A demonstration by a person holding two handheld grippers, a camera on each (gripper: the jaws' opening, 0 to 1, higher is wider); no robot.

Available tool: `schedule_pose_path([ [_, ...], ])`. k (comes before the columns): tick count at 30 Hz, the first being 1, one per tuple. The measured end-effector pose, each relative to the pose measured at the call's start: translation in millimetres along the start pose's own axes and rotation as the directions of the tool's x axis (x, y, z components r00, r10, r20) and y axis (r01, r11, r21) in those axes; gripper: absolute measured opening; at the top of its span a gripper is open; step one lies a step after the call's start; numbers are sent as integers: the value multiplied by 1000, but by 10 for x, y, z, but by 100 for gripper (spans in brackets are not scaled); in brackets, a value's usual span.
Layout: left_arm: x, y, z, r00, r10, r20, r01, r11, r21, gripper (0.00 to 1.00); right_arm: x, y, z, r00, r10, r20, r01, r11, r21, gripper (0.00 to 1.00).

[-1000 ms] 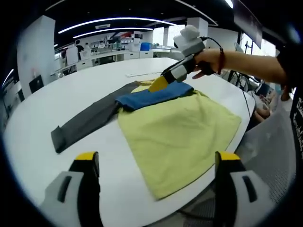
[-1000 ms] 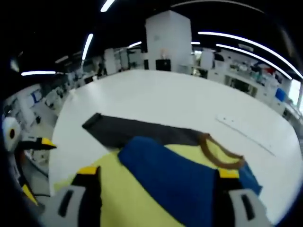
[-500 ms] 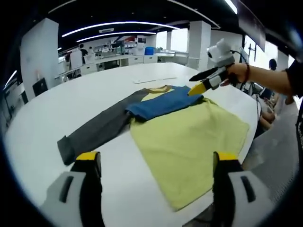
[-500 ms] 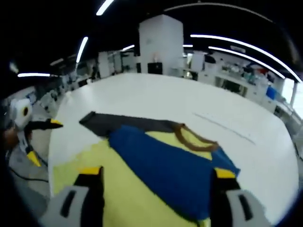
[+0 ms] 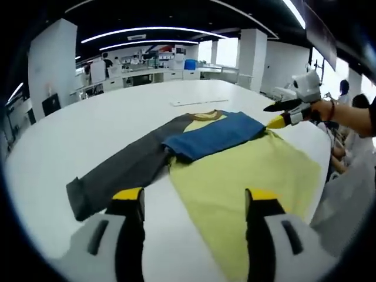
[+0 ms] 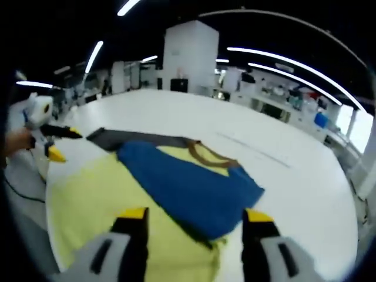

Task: Fold the garment on the visible template until the final outline fits inside the template.

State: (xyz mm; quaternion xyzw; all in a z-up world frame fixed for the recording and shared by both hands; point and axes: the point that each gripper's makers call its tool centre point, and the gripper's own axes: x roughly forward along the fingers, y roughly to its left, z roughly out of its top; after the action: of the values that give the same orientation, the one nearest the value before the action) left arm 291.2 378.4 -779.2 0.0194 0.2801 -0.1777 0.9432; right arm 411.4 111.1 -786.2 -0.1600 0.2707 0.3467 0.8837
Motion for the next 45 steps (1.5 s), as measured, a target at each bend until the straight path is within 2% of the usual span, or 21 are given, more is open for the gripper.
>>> schedule_pose_path([
  [4,142,36,1,1000,5,-7,-5,1000,1,54,-13,-90,-136,999,-40,-16,40,999,-4,39],
  [7,261,65,23,1000,8,5,-8,1000,-16,47,-20,-140,-265,996,-72,-51,71,997,-25,31],
  [13,515,145,13,1000,23,6,-23,999,-44,37,30,-126,-424,993,-88,-74,85,995,-45,23],
  [16,611,152,-1,1000,25,5,-24,998,-58,33,40,-100,-441,993,-89,-71,88,996,-29,21],
  [23,813,286,-19,999,40,12,-39,995,-97,31,111,-76,-521,992,-104,-78,104,995,-1,15],
  [28,879,391,28,998,57,26,-54,992,-116,29,145,-116,-502,988,-141,-69,140,990,-17,10],
  [31,926,437,25,997,70,19,-67,990,-126,26,184,-119,-525,981,-169,-91,165,985,-47,8],
  [34,971,452,10,997,71,17,-68,987,-143,21,154,-135,-508,977,-193,-86,190,981,-44,2],
  [38,980,406,2,997,81,17,-78,987,-140,18,122,-154,-504,972,-217,-84,215,976,-39,0],
  [45,1056,456,35,994,109,21,-104,979,-174,11,96,-175,-521,970,-228,-85,224,973,-57,0],
])
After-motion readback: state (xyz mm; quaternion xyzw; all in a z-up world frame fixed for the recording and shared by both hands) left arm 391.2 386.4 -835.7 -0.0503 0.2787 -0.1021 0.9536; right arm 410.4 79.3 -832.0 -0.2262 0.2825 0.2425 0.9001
